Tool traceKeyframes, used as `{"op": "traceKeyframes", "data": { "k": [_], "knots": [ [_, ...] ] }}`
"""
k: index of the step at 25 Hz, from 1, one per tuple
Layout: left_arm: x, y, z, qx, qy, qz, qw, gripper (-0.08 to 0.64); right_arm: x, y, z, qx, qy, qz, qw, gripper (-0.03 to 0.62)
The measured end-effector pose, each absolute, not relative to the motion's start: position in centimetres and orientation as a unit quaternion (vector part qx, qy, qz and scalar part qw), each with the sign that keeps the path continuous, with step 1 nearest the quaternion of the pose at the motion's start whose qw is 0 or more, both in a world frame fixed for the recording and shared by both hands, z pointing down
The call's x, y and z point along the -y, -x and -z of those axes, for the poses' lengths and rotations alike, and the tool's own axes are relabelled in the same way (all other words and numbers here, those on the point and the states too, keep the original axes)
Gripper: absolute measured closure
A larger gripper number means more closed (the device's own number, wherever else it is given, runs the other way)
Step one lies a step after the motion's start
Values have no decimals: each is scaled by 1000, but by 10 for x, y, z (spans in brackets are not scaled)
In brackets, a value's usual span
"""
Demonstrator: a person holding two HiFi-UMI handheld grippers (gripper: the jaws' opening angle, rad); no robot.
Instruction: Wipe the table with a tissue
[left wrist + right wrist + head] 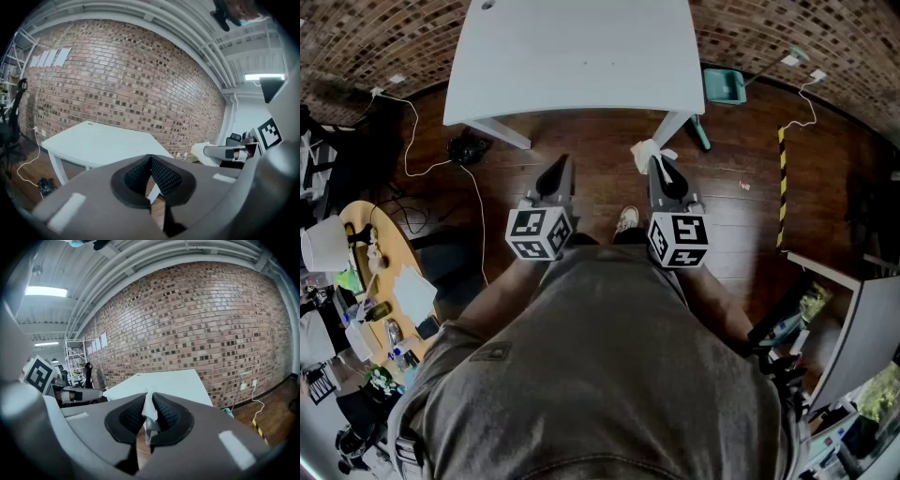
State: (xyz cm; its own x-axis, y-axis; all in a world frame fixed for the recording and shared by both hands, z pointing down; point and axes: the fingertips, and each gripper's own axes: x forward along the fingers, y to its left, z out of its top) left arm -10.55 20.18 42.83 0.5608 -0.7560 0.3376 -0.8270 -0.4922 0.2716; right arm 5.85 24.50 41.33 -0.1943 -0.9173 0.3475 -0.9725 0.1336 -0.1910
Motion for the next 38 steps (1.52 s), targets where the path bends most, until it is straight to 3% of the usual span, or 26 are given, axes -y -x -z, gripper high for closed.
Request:
{"op": "traceKeyframes", "data": {
  "k": [14,38],
  "knots": [
    [-153,93,-441,477,-848,-93,214,558,-194,-76,-430,752,-622,-202,83,559],
    [29,108,-457,410,-878,-92,229,558,-36,-62,-439,693,-684,-197,115,559]
  ]
}}
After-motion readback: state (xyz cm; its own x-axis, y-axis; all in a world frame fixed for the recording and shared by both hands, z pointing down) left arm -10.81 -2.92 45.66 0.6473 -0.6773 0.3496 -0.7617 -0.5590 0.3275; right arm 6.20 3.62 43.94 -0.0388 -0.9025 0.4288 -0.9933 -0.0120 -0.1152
